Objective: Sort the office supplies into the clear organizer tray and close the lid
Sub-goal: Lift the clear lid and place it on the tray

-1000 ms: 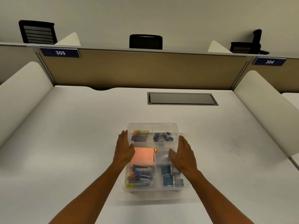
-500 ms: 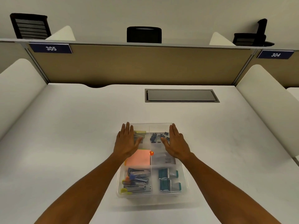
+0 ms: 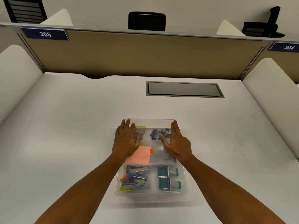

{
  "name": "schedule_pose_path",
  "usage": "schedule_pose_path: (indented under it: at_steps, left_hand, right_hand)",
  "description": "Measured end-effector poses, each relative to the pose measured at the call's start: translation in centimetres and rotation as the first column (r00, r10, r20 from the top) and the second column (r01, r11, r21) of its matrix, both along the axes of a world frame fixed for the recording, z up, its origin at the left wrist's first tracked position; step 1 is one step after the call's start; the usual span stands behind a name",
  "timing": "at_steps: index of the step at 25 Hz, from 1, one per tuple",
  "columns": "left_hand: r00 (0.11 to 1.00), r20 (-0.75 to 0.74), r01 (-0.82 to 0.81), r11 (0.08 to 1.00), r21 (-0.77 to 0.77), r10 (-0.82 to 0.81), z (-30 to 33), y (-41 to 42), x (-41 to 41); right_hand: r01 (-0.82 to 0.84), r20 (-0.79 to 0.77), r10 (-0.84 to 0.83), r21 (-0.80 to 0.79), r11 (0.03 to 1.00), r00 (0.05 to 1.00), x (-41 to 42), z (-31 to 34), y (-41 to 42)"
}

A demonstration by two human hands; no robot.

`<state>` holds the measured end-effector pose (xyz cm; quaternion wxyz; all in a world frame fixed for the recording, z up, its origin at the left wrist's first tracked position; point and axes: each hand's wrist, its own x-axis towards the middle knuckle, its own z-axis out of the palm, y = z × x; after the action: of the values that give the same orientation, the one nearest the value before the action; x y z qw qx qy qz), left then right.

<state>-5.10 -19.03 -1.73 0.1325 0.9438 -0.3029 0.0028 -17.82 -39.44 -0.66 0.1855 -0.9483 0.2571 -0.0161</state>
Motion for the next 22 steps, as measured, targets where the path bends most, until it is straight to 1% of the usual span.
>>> schedule_pose_path:
  at_steps: [2, 3, 6, 8, 9, 11, 13, 14, 17, 22]
  left_hand:
    - [0.995, 0.083, 0.057, 0.998, -0.021, -0.055, 0.3, 0.1, -0.1]
    - [0.993, 0.096, 0.071, 0.997, -0.041, -0.067, 0.6, 0.2, -0.1]
    - [0.99, 0.104, 0.109, 0.988, -0.113, -0.097, 1.1, 0.6, -0.6]
    - [0.986, 0.082, 0.156, 0.979, -0.128, -0.146, 1.2, 1.6, -2.0]
    - [0.984, 0.053, 0.174, 0.979, -0.109, -0.169, 1.2, 2.2, -2.9]
    - [0.984, -0.027, 0.173, 0.985, -0.017, -0.174, 1.0, 3.7, -5.0]
    - [0.983, -0.092, 0.167, 0.984, 0.059, -0.161, 0.6, 4.9, -6.5]
    - [0.982, -0.107, 0.167, 0.984, 0.069, -0.159, 0.4, 5.3, -7.2]
    - [0.98, -0.124, 0.163, 0.984, 0.075, -0.154, -0.3, 5.9, -8.7]
    - [0.988, -0.087, 0.134, 0.988, 0.075, -0.128, -1.0, 6.0, -9.2]
  right_hand:
    - [0.0, -0.009, 0.0, -0.003, 1.0, 1.0, 0.2, 0.0, -0.1]
    - [0.003, -0.022, -0.003, 0.002, 1.0, 1.0, 0.2, 0.0, -0.2]
    - [0.005, -0.059, -0.007, -0.033, 0.999, 0.998, -0.2, 0.5, 0.2]
    - [-0.001, -0.049, -0.001, -0.049, 0.999, 0.999, -1.6, 1.1, 1.0]
    - [-0.021, -0.038, 0.02, -0.039, 0.999, 0.999, -2.8, 1.4, 1.8]
    - [-0.112, -0.033, 0.111, -0.021, 0.994, 0.993, -5.6, 1.7, 3.7]
    - [-0.204, -0.046, 0.203, -0.033, 0.978, 0.978, -7.8, 1.3, 5.0]
    - [-0.236, -0.061, 0.233, -0.046, 0.971, 0.971, -8.6, 0.9, 5.3]
    - [-0.267, -0.093, 0.258, -0.091, 0.96, 0.962, -9.7, -0.5, 5.4]
    - [-0.254, -0.071, 0.246, -0.129, 0.959, 0.967, -10.2, -1.1, 5.5]
